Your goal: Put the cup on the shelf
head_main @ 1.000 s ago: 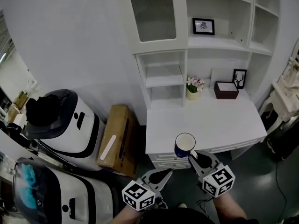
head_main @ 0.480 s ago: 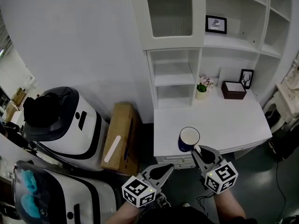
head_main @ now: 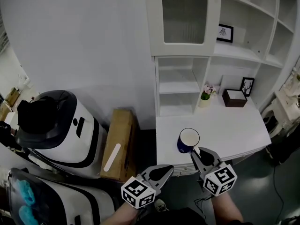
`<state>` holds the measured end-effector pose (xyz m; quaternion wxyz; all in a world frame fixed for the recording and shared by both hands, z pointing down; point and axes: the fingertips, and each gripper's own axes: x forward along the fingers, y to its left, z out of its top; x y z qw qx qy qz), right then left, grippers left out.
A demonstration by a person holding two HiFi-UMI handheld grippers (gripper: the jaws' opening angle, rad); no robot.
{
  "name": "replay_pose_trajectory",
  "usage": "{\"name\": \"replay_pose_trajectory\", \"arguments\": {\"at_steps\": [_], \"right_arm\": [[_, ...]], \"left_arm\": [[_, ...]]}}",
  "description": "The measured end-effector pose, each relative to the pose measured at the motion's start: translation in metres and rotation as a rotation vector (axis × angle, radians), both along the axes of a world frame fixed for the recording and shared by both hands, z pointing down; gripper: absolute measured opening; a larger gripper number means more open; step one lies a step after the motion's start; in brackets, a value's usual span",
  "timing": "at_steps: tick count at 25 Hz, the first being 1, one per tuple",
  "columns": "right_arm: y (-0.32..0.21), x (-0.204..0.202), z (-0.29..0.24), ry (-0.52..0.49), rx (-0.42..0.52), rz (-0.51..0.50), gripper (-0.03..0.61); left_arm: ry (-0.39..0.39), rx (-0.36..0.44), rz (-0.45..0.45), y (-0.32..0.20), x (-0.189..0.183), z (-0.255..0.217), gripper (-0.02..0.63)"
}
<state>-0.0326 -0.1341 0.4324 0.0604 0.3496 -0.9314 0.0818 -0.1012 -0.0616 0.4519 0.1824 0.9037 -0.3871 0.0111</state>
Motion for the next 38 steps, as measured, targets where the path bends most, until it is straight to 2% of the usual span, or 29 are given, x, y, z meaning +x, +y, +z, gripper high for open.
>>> {"name": "replay_pose_trajectory", "arguments": {"at_steps": [11,23,38], "right_arm": [[-0.011,-0.017,-0.011,0.017,0.023,0.038,0.048],[-0.043,-0.037,-0.019,0.022,0.04,-0.002,0.048],[-0.12,-0.026,-0.016,0.036,0.029,-0.029,0.048]], "left_arm": [[0.01,0.014,0.021,-0.01,-0.018,-0.006,0.006],[-0.006,0.021,-0.038,-0.023,-0.039,-0.012,0.005],[0.007,0.014,-0.053,-0.091,-0.016,-0.01,0.006]]}}
